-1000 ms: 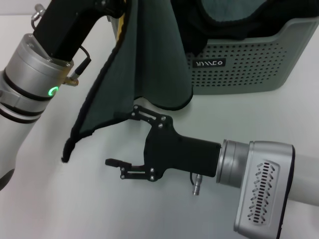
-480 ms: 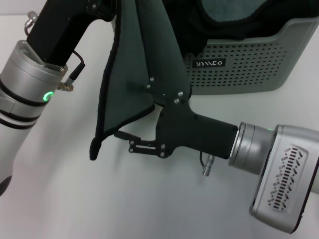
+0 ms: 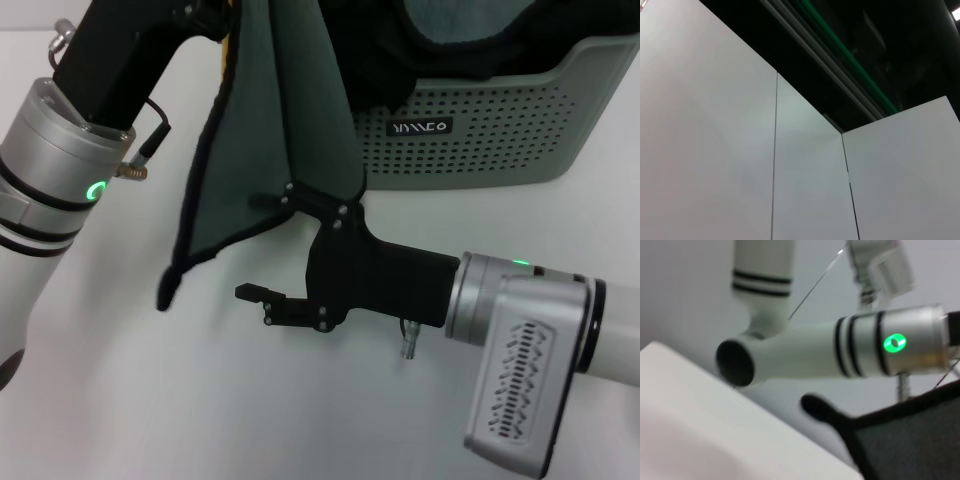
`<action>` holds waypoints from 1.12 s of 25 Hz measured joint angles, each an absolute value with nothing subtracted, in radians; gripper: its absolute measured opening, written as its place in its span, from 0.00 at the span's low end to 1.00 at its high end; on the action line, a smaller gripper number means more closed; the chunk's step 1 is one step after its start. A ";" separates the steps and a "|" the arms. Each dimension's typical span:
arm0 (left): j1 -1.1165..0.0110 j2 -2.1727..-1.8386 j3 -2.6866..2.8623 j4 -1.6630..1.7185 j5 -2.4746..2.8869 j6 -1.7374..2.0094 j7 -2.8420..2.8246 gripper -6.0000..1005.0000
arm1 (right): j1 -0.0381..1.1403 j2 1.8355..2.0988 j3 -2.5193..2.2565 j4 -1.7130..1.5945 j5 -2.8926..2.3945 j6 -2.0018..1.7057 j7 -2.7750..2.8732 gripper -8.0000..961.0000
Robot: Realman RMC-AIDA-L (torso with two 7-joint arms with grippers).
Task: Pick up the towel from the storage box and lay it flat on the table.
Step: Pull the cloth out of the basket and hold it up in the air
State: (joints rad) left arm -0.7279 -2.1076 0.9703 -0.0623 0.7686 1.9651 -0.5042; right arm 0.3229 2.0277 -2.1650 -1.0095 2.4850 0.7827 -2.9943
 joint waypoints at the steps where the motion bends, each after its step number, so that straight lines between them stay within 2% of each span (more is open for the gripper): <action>1: -0.730 -2.108 0.970 -0.062 0.769 1.965 -0.504 0.02 | 0.322 2.028 -2.168 -1.020 2.472 0.767 -2.994 0.88; 14: -0.729 -2.108 0.933 -0.062 0.767 1.964 -0.504 0.02 | 0.313 2.028 -2.155 -1.074 2.474 0.778 -2.994 0.88; 28: -0.730 -2.108 0.882 -0.040 0.767 1.964 -0.504 0.02 | 0.333 2.028 -2.226 -0.877 2.631 1.035 -2.991 0.87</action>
